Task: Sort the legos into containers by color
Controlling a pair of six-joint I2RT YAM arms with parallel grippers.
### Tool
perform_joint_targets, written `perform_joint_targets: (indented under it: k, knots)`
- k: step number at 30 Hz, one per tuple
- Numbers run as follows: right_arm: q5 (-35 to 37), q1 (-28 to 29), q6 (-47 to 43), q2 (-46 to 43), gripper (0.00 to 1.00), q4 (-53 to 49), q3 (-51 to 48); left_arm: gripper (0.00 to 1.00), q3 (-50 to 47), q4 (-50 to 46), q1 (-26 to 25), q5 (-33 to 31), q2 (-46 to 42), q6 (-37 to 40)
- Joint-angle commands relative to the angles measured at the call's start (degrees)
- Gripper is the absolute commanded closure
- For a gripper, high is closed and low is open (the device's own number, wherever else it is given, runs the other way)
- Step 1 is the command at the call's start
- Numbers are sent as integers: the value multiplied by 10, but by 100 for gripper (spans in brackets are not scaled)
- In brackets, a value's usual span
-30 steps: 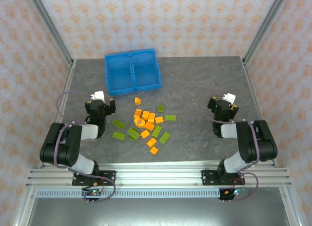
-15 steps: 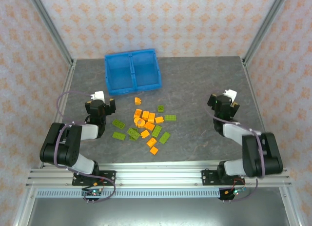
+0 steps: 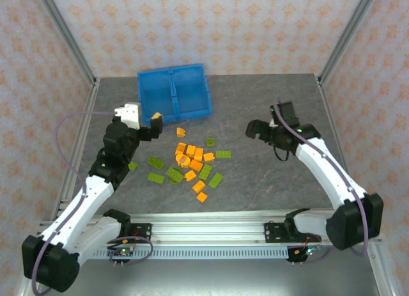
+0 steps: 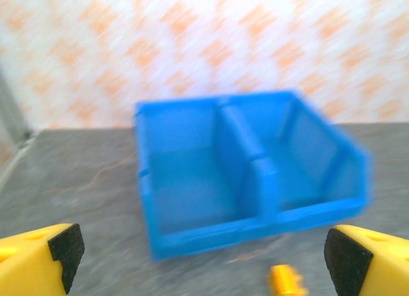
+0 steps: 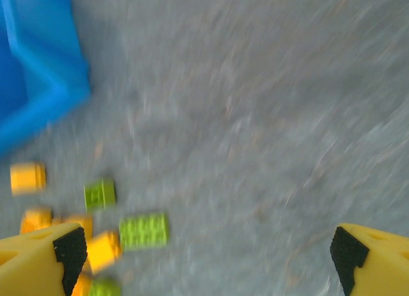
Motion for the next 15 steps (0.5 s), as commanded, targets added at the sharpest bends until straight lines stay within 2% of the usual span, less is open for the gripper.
perform_joint_targets:
  k: [1, 5, 8, 11, 15]
  knots:
    - [-19, 35, -18, 41, 1, -76, 36, 0, 84, -214, -60, 134, 13, 54]
    - [-16, 75, -21, 104, 1, -53, 55, 0, 214, -449, -154, 226, 44, 231]
    - [-18, 100, -11, 156, 1, -37, 73, 0, 235, -533, -196, 252, 29, 341]
    - [-14, 133, -7, 210, 1, -23, 90, 0, 200, -540, -206, 262, -3, 418]
    - [39, 165, -6, 271, 1, -15, 118, 0, 127, -476, -206, 263, -39, 445]
